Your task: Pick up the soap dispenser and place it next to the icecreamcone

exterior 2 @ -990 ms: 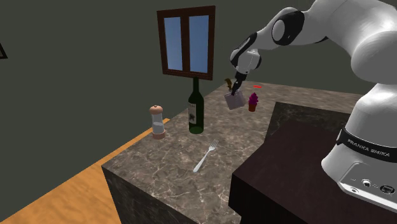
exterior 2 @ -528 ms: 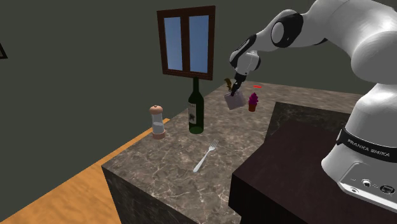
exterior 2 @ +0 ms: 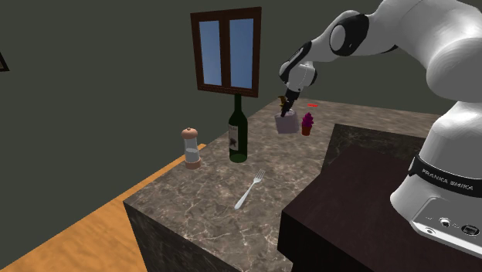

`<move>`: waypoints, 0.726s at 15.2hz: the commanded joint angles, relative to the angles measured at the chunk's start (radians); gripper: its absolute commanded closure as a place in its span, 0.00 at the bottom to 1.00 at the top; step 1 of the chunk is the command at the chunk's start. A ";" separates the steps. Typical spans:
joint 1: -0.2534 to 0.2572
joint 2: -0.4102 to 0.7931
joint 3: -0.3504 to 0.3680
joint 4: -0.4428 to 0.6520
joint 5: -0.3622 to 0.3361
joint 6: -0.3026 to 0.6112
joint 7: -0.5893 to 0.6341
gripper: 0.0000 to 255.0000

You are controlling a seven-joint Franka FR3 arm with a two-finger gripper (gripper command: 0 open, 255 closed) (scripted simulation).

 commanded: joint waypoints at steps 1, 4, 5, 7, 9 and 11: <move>-0.004 -0.054 -0.004 -0.044 0.000 -0.011 -0.006 0.00; -0.007 -0.114 -0.008 -0.094 -0.001 -0.023 -0.011 0.00; -0.007 -0.114 -0.008 -0.094 -0.001 -0.023 -0.011 0.00; -0.007 -0.114 -0.008 -0.094 -0.001 -0.023 -0.011 0.00; -0.007 -0.114 -0.008 -0.094 -0.001 -0.023 -0.011 0.00; -0.007 -0.114 -0.008 -0.094 -0.001 -0.023 -0.011 0.00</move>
